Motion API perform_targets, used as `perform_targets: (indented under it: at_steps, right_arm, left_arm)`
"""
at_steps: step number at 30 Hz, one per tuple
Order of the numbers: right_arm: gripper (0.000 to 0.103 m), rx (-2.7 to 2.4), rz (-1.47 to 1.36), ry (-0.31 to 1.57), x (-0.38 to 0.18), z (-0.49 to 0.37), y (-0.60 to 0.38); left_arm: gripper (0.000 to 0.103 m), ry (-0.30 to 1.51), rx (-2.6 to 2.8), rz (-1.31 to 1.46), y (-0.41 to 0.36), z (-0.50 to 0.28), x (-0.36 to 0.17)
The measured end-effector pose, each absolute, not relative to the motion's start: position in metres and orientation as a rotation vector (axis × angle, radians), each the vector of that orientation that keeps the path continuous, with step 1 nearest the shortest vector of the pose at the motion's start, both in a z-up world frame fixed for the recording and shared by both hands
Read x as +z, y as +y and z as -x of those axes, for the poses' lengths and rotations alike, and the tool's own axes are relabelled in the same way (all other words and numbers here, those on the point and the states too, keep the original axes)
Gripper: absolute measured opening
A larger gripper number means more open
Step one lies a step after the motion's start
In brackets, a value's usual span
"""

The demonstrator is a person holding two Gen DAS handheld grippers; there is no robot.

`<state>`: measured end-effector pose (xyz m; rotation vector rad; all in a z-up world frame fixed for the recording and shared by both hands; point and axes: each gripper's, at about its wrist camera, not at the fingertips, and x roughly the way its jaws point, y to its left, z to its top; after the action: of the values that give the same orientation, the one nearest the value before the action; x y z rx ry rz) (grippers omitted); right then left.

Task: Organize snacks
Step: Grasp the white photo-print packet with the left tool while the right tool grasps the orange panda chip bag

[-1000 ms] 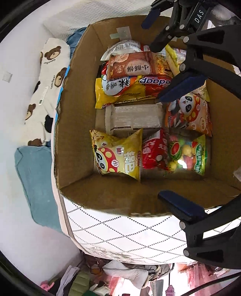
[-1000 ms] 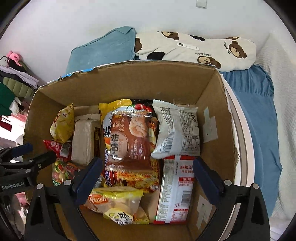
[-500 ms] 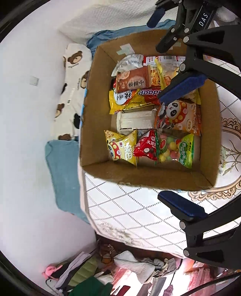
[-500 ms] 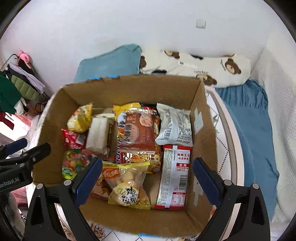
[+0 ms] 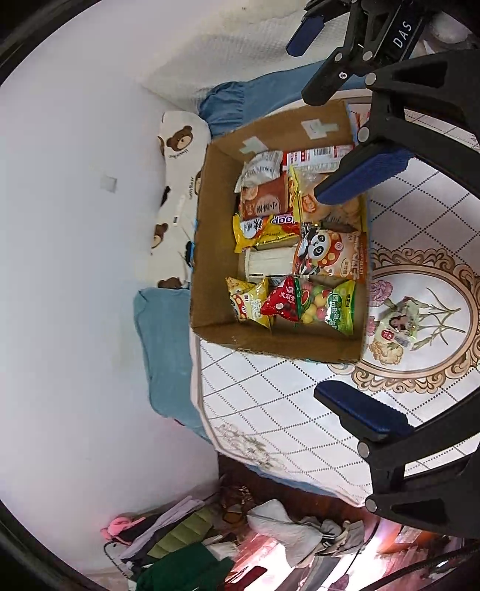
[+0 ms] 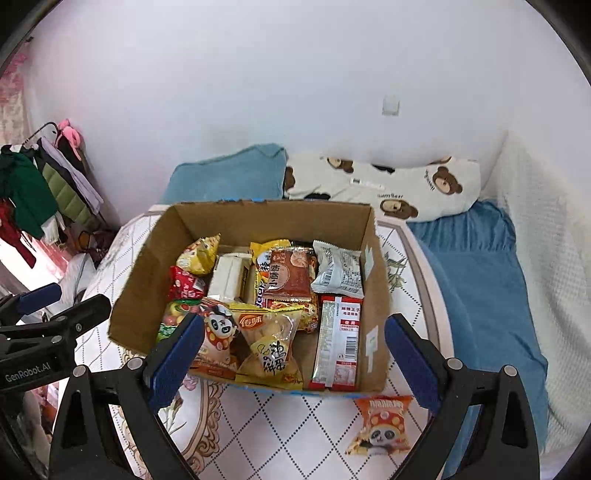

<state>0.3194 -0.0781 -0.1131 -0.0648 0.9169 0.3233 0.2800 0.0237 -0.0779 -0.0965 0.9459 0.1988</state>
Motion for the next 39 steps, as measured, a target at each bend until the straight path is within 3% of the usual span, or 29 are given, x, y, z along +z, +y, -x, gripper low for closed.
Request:
perform_targets:
  at_steps: [12, 19, 22, 23, 24, 26, 34, 36, 39]
  right_arm:
    - [0.100, 0.303, 0.033, 0.817, -0.075, -0.257, -0.101]
    - [0.100, 0.323, -0.008, 0.853, -0.083, -0.246, -0.109]
    - [0.100, 0.341, -0.106, 0.939, -0.105, -0.254, -0.129]
    - [0.093, 0.325, -0.134, 0.959, -0.114, -0.255, -0.137]
    - [0.072, 0.312, -0.152, 0.986, -0.126, -0.258, -0.146]
    - [0.064, 0.288, -0.153, 1.049, -0.149, -0.266, -0.158]
    - [0.066, 0.152, -0.247, 1.226, -0.242, -0.303, -0.212]
    - [0.072, 0.124, -0.259, 1.290, -0.265, -0.317, -0.219]
    - [0.072, 0.136, -0.259, 1.366, -0.294, -0.332, -0.219]
  left_arm:
    - [0.098, 0.875, 0.188, 0.071, 0.004, -0.232, -0.054]
    - [0.098, 0.884, 0.226, 0.096, 0.010, -0.225, -0.067]
    - [0.098, 0.939, 0.264, 0.110, 0.018, -0.227, -0.088]
    - [0.098, 0.966, 0.280, 0.116, 0.021, -0.228, -0.098]
    - [0.098, 0.987, 0.288, 0.123, 0.023, -0.228, -0.106]
    - [0.098, 1.031, 0.308, 0.137, 0.027, -0.228, -0.124]
    - [0.098, 1.223, 0.360, 0.228, 0.052, -0.228, -0.193]
    - [0.098, 1.258, 0.373, 0.239, 0.057, -0.226, -0.206]
    - [0.098, 1.294, 0.400, 0.252, 0.066, -0.223, -0.222]
